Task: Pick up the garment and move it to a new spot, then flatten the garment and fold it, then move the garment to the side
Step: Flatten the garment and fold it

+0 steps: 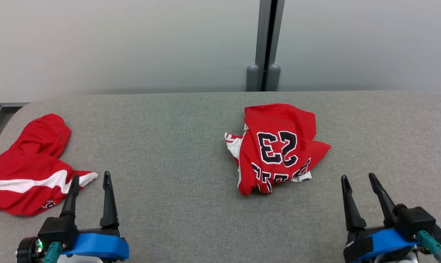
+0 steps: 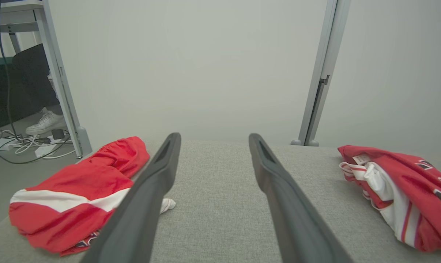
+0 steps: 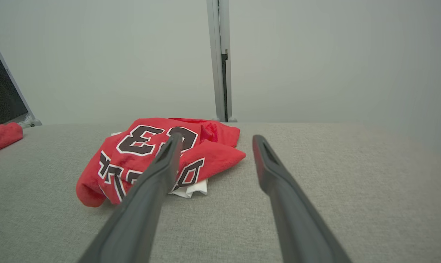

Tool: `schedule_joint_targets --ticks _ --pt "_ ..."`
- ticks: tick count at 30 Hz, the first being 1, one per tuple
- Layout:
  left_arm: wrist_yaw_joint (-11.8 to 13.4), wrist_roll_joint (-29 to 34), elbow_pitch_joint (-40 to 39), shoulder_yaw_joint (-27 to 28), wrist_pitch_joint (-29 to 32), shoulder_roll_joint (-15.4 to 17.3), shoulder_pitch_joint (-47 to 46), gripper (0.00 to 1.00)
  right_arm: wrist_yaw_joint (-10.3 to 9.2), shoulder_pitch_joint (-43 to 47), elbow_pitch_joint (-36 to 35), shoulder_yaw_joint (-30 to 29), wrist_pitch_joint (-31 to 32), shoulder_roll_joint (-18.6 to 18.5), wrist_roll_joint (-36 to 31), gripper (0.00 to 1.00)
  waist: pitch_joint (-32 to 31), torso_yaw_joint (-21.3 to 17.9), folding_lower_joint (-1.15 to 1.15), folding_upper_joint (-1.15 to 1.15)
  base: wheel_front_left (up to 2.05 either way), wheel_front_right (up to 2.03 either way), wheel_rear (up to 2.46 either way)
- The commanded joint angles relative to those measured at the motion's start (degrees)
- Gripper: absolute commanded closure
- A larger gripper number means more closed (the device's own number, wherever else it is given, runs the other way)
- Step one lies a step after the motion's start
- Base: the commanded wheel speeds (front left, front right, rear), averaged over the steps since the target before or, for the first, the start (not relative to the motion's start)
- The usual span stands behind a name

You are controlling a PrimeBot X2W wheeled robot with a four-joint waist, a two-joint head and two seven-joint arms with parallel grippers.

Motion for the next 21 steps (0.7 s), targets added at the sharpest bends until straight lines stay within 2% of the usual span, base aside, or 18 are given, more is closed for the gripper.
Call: schedule_joint_targets --ticks 1,10,21 --pt "-0.08 0.4 0.04 0.23 -0.29 -0.24 -0.82 0.0 0.03 -1.47 0.07 0.31 0.21 -0.25 -0.52 0.0 0.14 0.11 0.0 0.0 0.0 0.0 0.0" --pt "-1.54 1.53 0.32 -0.84 -0.29 -1.29 -3.56 0.0 0.03 -9.13 5.41 1.01 3.34 -0.25 -4.29 0.0 3.31 2.45 0.0 0.0 0.0 0.0 0.0" --pt "-3.63 2.58 1.54 -3.0 -0.29 -3.95 -8.39 0.0 0.03 -15.81 22.06 -3.52 4.1 -0.25 -10.22 0.0 8.85 7.24 0.0 0.0 0.0 0.0 0.0"
